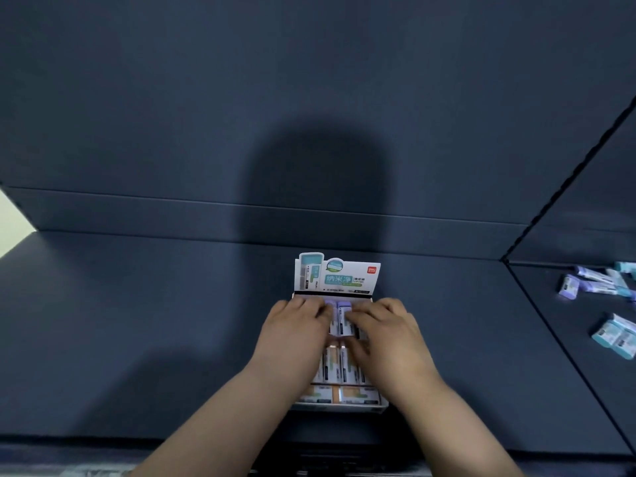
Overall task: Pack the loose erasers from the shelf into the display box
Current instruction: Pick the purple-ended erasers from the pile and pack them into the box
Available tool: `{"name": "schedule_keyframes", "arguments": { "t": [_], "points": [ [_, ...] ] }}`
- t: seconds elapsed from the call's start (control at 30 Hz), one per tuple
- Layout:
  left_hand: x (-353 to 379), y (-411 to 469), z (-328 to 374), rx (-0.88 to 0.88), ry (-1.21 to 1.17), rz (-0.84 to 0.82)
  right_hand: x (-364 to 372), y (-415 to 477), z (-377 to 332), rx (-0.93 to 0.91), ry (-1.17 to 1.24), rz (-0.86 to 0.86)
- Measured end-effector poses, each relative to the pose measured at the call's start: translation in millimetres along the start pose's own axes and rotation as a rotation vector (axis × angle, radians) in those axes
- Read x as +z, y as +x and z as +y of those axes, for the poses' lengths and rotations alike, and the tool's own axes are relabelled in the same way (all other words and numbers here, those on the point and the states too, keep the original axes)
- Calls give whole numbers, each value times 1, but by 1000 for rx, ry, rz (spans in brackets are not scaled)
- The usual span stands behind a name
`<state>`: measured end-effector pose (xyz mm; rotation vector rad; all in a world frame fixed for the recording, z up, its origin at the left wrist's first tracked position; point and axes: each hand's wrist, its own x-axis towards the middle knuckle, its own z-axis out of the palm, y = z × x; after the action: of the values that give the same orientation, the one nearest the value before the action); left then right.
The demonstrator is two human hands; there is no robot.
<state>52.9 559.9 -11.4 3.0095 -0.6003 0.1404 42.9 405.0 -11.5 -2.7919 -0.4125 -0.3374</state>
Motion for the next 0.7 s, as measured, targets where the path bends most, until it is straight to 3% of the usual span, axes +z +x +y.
{"name": "schedule_keyframes", "arguments": {
  "t": [0.2, 0.5, 0.6, 0.7],
  "points": [
    [-2, 0, 5, -15, 48, -9, 2, -1, -3, 26, -32, -20],
    [-6, -2, 1, 3, -68, -18, -3, -1, -2, 44, 5, -77],
    [-15, -7, 2, 33, -144, 12, -16, 0, -1, 184, 187, 39],
    [-24, -11, 9, 119, -142, 94, -31, -4, 3, 231, 189, 106]
  ]
}}
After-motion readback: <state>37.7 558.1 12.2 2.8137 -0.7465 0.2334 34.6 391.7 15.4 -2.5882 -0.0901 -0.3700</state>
